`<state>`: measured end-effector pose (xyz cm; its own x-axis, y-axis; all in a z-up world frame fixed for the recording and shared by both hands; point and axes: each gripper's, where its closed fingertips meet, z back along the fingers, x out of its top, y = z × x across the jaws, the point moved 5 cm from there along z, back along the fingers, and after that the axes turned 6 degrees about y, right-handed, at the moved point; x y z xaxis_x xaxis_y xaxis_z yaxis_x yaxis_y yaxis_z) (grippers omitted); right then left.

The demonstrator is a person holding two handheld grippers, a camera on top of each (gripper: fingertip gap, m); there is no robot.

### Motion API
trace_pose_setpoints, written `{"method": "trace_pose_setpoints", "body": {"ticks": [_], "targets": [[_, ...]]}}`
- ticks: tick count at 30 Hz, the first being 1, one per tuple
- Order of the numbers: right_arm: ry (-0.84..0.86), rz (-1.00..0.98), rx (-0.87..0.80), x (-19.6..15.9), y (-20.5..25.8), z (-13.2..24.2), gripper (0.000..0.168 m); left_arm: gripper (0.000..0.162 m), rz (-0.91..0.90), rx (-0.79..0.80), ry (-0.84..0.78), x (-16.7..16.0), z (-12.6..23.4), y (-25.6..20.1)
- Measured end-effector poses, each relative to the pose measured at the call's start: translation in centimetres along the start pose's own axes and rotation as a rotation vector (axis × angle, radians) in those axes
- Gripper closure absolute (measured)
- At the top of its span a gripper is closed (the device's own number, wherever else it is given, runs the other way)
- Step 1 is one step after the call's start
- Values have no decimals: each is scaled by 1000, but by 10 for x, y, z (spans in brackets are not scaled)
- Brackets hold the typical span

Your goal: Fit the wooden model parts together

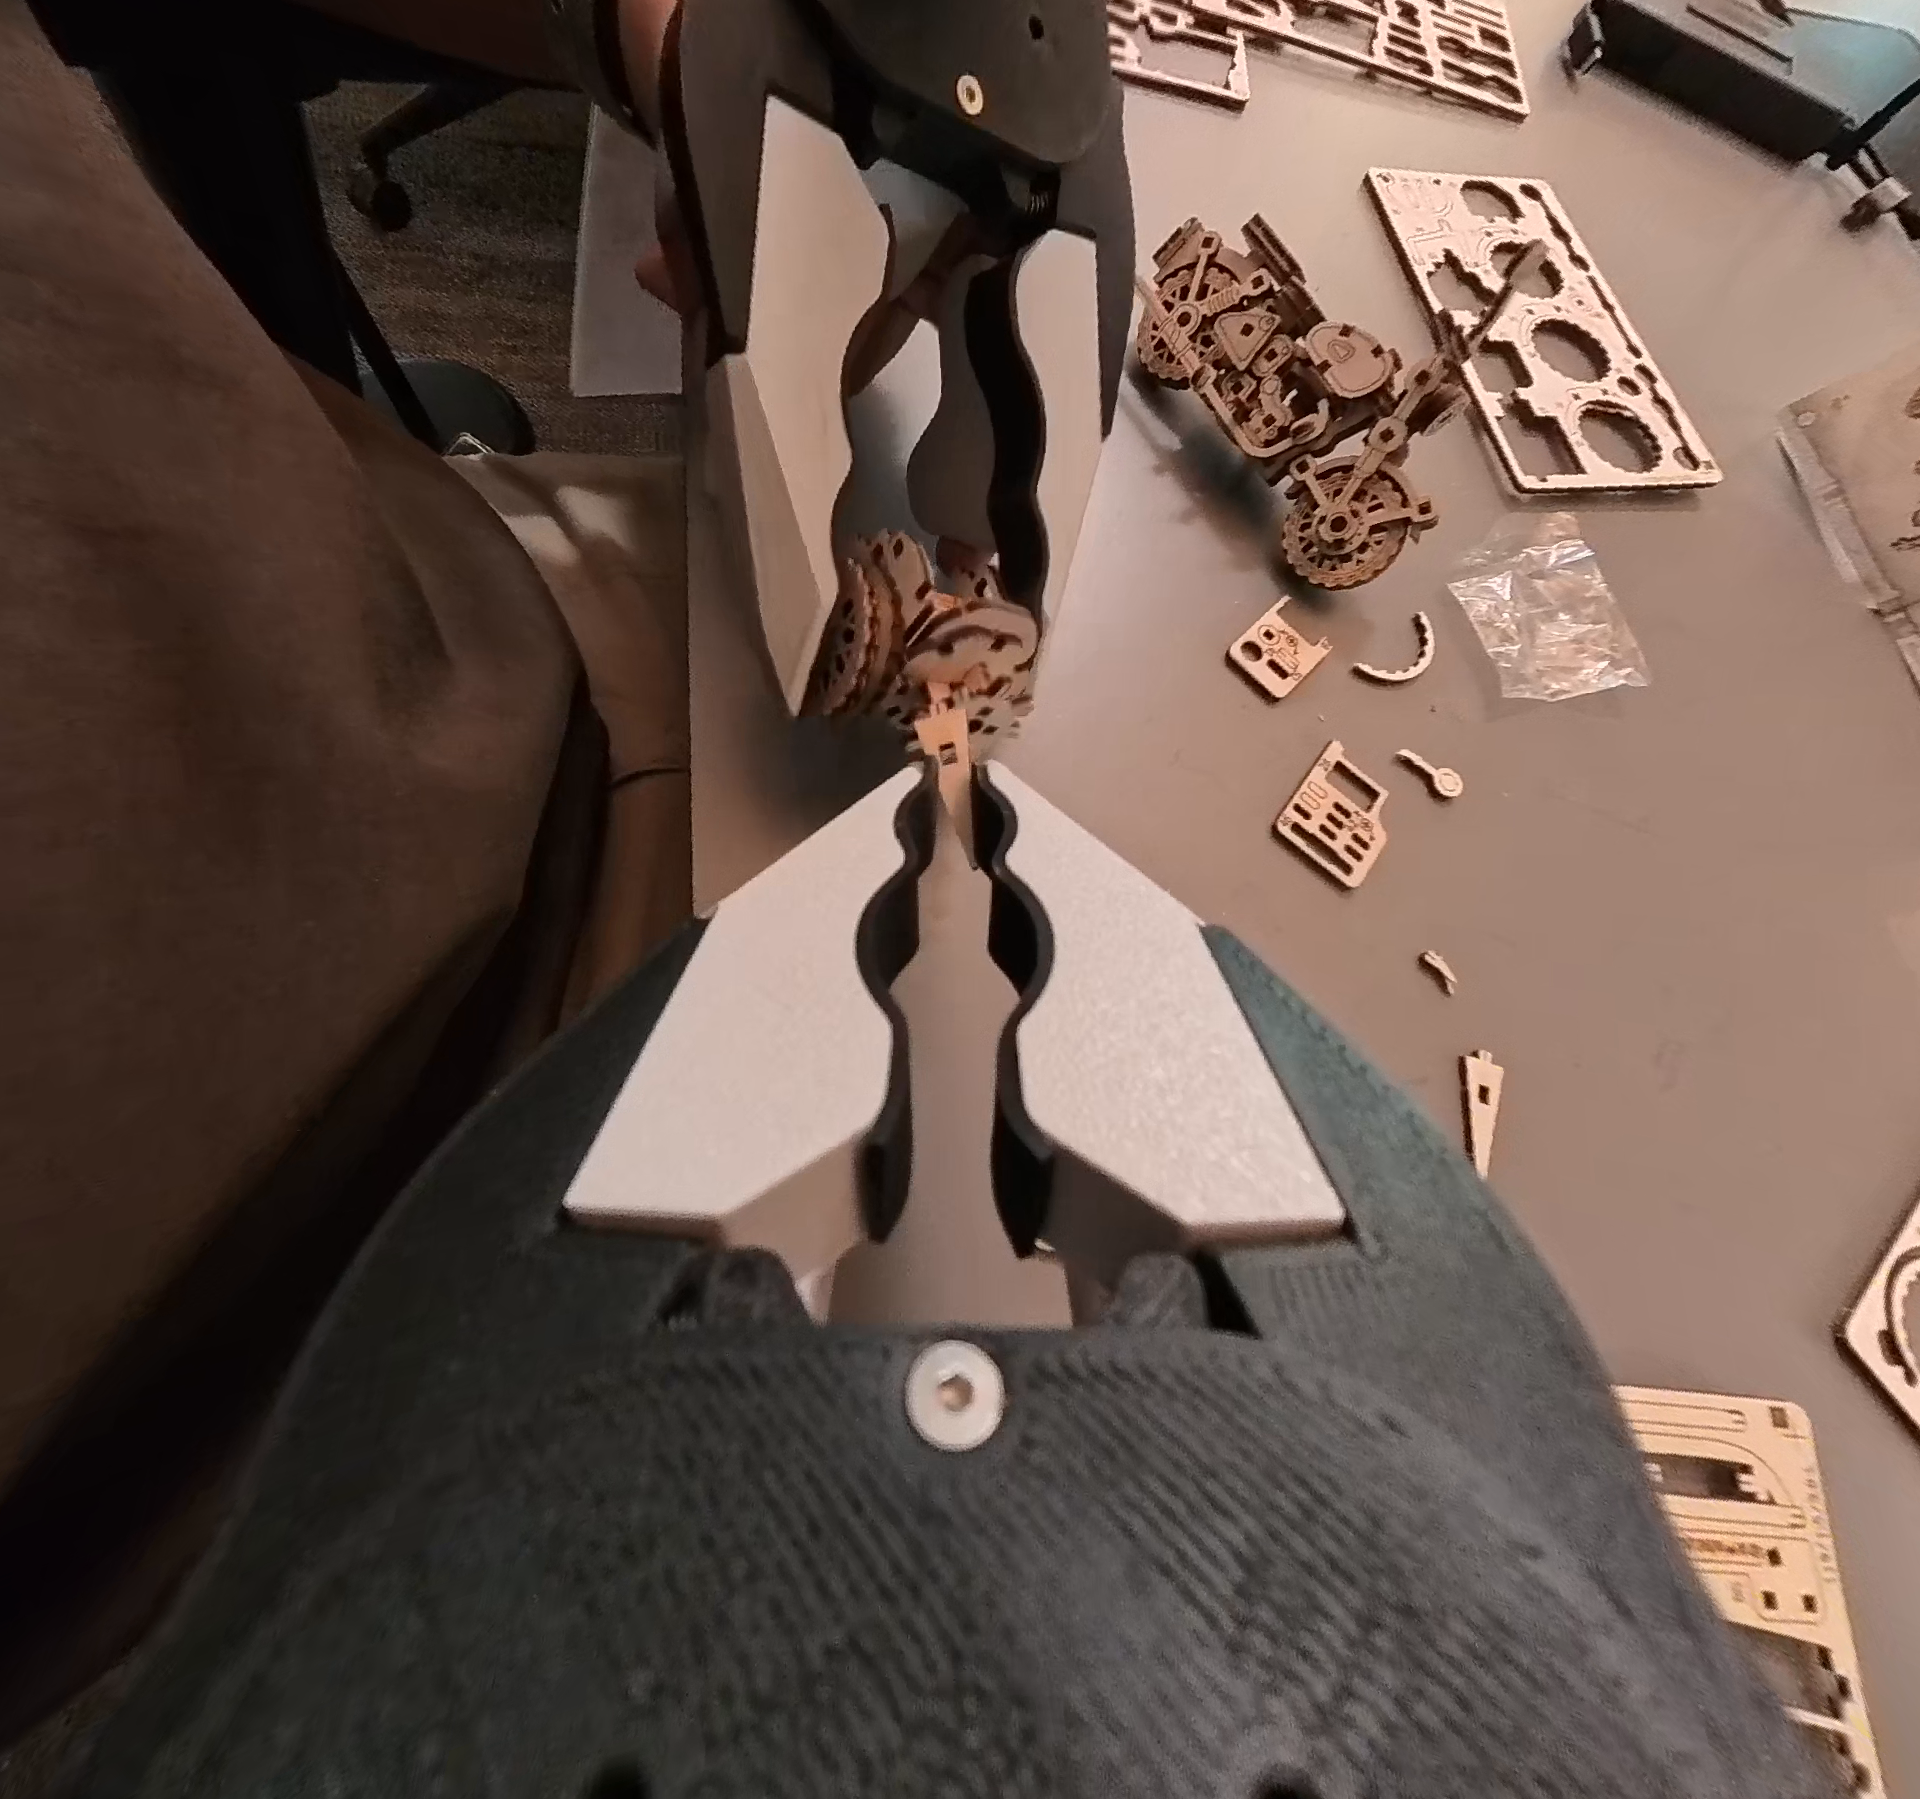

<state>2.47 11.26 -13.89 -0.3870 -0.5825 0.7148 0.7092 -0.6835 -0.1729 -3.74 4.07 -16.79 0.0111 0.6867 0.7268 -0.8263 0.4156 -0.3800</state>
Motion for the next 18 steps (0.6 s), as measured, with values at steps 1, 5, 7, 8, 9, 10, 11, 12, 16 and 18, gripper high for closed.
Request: {"method": "trace_pose_setpoints", "body": {"ticks": [1,5,7,8,9,10,11,12,16,18], "targets": [[-4,-6,0,0,-1,0,163,111,3,4,-5,0,1,1],[-18,-46,-2,-4,-7,1,163,111,23,32,-36,2,6,8],[-19,-78,-2,-7,-12,0,163,110,34,56,-59,4,10,13],[-18,-94,-3,-10,-14,-1,163,110,34,70,-73,4,12,15],[-18,-111,-2,-12,-17,-3,164,110,34,83,-89,6,14,17],[-19,-130,0,-14,-19,-5,164,110,37,95,-107,7,17,20],[-22,-148,2,-15,-21,-6,164,110,39,103,-124,8,19,22],[-33,-163,0,-17,-23,-8,164,110,41,111,-138,8,21,23],[-104,-197,-23,-16,-33,-11,164,110,57,128,-163,8,27,30],[-129,-215,-25,-16,-38,-12,164,110,69,130,-178,8,30,33]]}}
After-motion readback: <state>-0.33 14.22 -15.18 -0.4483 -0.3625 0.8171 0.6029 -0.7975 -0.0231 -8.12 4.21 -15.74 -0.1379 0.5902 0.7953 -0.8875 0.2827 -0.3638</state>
